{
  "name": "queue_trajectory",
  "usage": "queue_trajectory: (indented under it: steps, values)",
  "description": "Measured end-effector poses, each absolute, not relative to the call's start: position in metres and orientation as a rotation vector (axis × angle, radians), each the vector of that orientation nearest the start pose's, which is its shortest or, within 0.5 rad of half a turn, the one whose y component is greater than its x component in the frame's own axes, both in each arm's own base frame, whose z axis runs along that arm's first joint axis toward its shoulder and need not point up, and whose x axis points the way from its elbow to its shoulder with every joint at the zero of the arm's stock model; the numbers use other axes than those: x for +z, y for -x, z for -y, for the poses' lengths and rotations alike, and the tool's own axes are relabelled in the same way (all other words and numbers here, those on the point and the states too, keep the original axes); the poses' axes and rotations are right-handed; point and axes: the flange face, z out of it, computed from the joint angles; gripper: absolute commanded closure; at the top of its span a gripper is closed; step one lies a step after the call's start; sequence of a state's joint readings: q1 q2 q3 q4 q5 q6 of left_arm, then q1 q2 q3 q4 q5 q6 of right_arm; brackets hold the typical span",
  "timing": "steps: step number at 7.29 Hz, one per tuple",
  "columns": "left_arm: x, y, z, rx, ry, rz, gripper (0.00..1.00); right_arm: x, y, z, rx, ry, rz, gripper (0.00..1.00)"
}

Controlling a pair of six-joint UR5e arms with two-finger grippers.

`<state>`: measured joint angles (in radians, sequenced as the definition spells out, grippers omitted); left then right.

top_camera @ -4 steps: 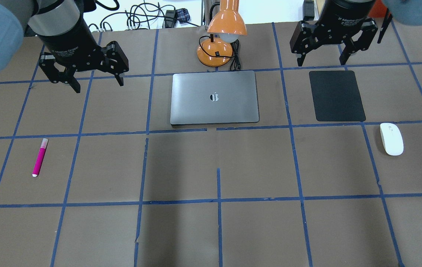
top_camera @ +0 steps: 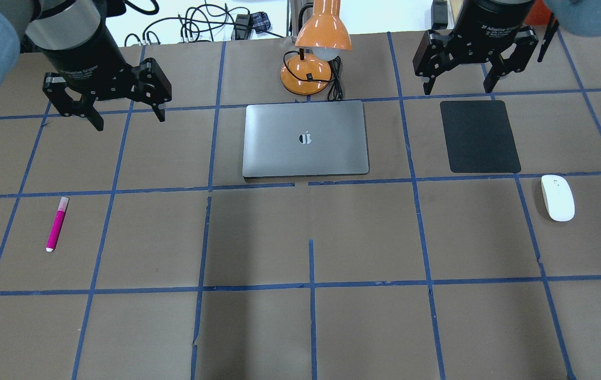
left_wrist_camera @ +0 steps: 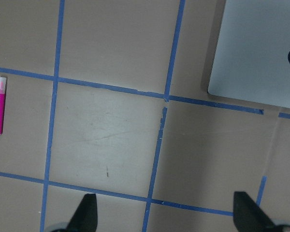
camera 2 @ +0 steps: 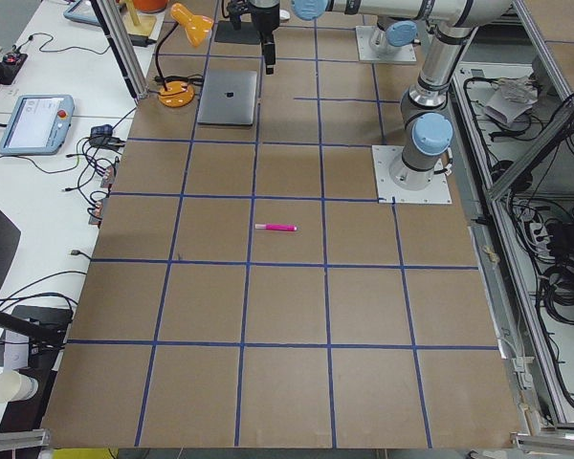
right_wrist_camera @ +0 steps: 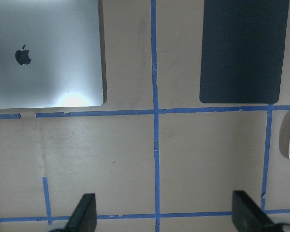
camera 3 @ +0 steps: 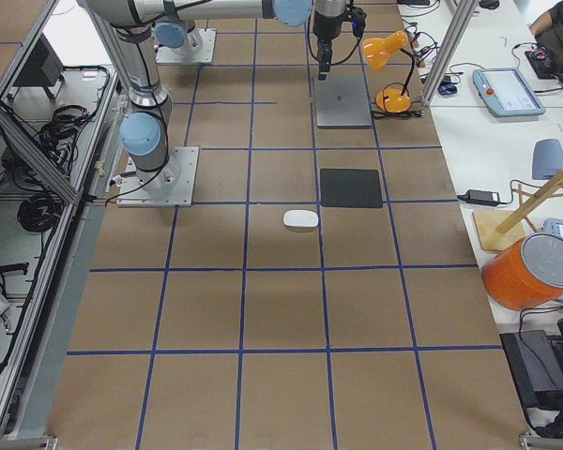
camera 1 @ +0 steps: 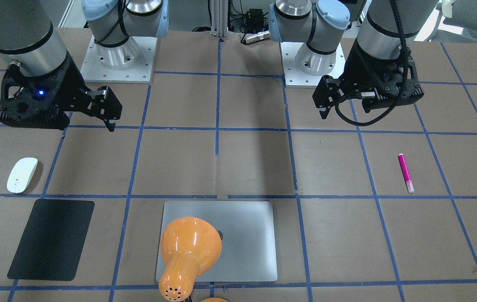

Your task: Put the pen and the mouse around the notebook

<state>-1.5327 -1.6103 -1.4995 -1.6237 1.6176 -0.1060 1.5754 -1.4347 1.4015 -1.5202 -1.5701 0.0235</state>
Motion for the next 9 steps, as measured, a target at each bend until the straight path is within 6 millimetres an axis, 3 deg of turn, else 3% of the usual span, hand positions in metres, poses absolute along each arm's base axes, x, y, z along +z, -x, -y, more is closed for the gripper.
queue_trajectory:
  steps: [2, 3, 5, 6, 8, 9]
  values:
    - [0.478, 0.039, 0.516, 0.113, 0.133, -3.097, 0.00, 0.484, -0.127, 0.550, 0.062, 0.020, -3.146, 0.00]
    - [0.453, -0.010, 0.515, 0.166, 0.091, -3.107, 0.00, 0.465, -0.105, 0.553, 0.109, 0.039, -3.142, 0.00]
    - [0.384, -0.109, 0.505, 0.168, -0.014, -3.131, 0.00, 0.397, -0.018, 0.554, 0.129, 0.038, -3.124, 0.00]
    - [0.337, -0.139, 0.497, 0.131, -0.100, -3.127, 0.00, 0.353, 0.029, 0.550, 0.070, 0.077, -3.132, 0.00]
    - [0.247, -0.173, 0.476, 0.057, -0.252, -3.098, 0.04, 0.264, 0.118, 0.538, -0.001, 0.021, -3.162, 0.00]
    - [0.217, -0.184, 0.468, 0.045, -0.289, -3.090, 0.05, 0.233, 0.148, 0.533, 0.016, 0.007, -3.158, 0.00]
